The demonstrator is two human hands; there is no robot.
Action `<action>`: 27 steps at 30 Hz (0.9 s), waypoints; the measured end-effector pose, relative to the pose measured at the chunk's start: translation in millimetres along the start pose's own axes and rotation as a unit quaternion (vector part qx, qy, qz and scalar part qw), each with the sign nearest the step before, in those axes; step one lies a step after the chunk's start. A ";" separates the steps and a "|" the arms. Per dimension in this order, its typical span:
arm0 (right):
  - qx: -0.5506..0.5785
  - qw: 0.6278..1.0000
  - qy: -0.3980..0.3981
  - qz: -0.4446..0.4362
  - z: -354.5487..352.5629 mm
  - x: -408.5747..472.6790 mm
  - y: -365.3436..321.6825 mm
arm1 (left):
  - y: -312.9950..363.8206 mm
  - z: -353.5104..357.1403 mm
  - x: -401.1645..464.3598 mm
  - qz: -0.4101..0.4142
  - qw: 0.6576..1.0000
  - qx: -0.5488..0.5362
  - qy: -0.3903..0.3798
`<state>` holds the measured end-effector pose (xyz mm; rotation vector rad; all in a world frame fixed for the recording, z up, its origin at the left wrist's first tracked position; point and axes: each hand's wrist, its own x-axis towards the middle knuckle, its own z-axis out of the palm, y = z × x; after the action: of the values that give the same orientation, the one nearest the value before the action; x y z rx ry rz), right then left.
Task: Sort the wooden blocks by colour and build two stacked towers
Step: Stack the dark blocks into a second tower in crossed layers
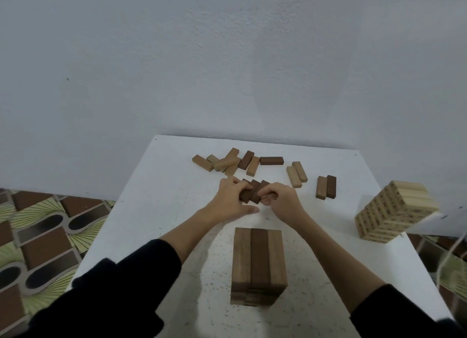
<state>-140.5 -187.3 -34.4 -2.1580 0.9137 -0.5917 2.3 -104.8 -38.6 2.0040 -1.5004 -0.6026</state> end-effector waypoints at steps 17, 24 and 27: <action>-0.086 0.995 -0.045 0.020 13.4 4.8 4.0 | 2.2 -1.8 1.1 0.014 0.994 0.102 -0.024; -0.071 0.995 -0.042 0.050 10.2 -2.5 8.5 | -9.3 -15.1 -1.8 0.012 0.997 -0.003 -0.074; -0.051 0.997 -0.039 0.035 10.3 -2.9 10.4 | -14.9 -17.1 -7.5 -0.031 0.996 -0.070 -0.054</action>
<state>-140.3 -185.8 -49.3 -2.2131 0.9904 -0.4328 21.9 -91.5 -35.7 1.9435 -1.4195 -0.8308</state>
